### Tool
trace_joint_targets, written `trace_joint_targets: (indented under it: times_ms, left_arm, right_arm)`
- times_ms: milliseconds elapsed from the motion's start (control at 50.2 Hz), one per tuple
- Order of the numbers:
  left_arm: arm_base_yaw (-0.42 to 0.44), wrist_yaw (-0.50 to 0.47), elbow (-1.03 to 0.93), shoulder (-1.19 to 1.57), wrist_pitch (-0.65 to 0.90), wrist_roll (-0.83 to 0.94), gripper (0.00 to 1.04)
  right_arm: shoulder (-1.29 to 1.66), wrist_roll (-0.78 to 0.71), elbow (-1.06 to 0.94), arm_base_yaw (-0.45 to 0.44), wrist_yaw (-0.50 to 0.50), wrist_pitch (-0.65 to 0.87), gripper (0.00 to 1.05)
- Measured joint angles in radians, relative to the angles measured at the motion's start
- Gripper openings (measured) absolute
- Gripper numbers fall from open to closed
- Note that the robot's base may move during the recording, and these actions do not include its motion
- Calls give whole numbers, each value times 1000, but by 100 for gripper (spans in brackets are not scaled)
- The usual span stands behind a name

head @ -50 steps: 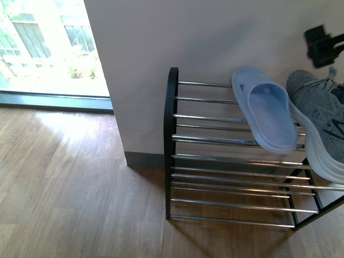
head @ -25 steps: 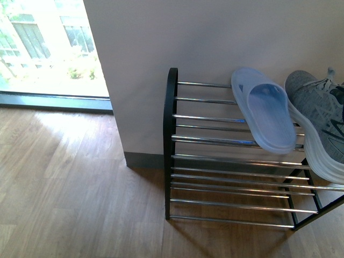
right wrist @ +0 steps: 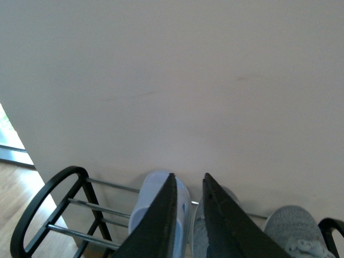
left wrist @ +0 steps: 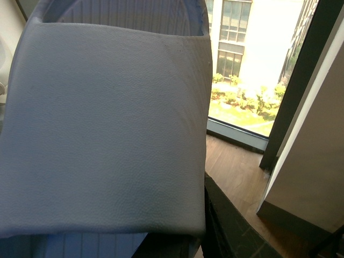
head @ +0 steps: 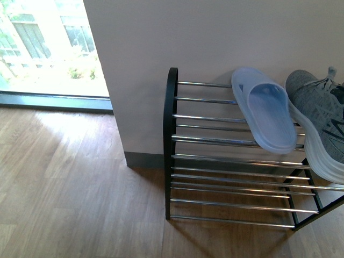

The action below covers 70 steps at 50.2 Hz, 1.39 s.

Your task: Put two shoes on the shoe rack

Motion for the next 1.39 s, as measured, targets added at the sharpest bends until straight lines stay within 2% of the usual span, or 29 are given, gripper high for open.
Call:
trace_joint_targets:
  times_ms: [80,577,637,776,916,1394]
  left_arm:
    - [0,0,0,0,0,0,2]
    - [0,0,0,0,0,0,2]
    - [0,0,0,0,0,0,2]
    - [0,0,0,0,0,0,2]
    - [0,-1,0,0,0,0,2]
    - [0,0,0,0,0,0,2]
  right_arm:
    - [-55,1,-63,23,26,2,1]
    - [-346,6,-269,118,114,-80,2]
    - [-380,6,-283,153,174,-101,2]
    - [-447,6,-308,196,185,-143,2]
    - [-481,6,-352,198,196,-118,2]
    - [-771,6,-369,199,196,-380,2]
